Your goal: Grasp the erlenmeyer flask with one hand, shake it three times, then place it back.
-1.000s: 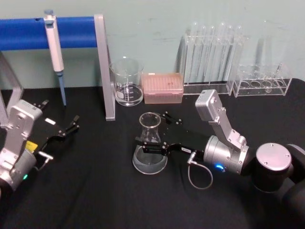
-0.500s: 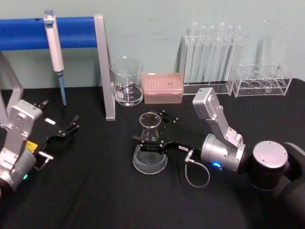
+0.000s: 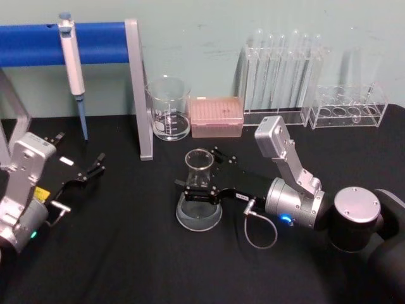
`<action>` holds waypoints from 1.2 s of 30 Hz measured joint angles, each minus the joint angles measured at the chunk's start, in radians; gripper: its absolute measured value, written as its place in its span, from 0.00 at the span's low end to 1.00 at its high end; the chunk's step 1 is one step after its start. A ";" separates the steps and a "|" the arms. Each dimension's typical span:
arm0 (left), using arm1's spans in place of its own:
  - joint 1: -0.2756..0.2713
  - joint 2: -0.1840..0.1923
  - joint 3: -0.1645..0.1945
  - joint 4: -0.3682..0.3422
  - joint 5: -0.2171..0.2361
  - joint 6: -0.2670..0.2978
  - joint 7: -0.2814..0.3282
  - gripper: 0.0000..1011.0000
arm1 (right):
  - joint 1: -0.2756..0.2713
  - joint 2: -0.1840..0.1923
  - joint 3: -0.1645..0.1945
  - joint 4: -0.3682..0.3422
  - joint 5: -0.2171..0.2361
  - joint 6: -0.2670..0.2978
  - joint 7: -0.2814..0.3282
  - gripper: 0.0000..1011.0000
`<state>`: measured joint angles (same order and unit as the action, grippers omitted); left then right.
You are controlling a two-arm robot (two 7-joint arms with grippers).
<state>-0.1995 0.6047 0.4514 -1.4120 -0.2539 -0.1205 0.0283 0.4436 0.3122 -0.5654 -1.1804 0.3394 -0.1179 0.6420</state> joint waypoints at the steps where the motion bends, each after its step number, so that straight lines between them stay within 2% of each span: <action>1: 0.000 0.000 0.000 0.000 0.000 0.000 0.000 0.99 | 0.000 0.000 0.000 0.000 0.000 0.000 0.000 0.99; 6: 0.000 0.000 0.000 0.000 0.000 0.000 0.000 0.99 | 0.000 0.000 0.000 0.000 0.001 0.000 -0.001 0.99; 11: 0.000 0.000 0.000 0.000 0.000 0.000 0.000 0.99 | 0.000 0.001 0.000 0.000 0.000 0.000 -0.001 0.89; 19: 0.000 0.000 0.000 0.000 0.000 0.000 0.000 0.99 | -0.001 0.001 0.001 0.000 0.000 0.000 -0.001 0.68; 24: 0.000 0.000 0.000 0.000 0.000 0.000 0.000 0.99 | -0.001 0.002 0.001 -0.001 0.000 0.000 -0.001 0.48; 27: 0.000 0.000 0.000 0.000 0.000 0.000 0.000 0.99 | -0.001 0.002 0.001 -0.001 0.000 0.000 -0.001 0.45; 36: 0.000 0.000 0.000 0.000 0.000 0.000 0.000 0.99 | -0.001 0.002 0.002 -0.002 0.002 0.000 -0.001 0.45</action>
<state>-0.1995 0.6047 0.4514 -1.4120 -0.2539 -0.1205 0.0283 0.4425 0.3141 -0.5636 -1.1824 0.3412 -0.1179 0.6410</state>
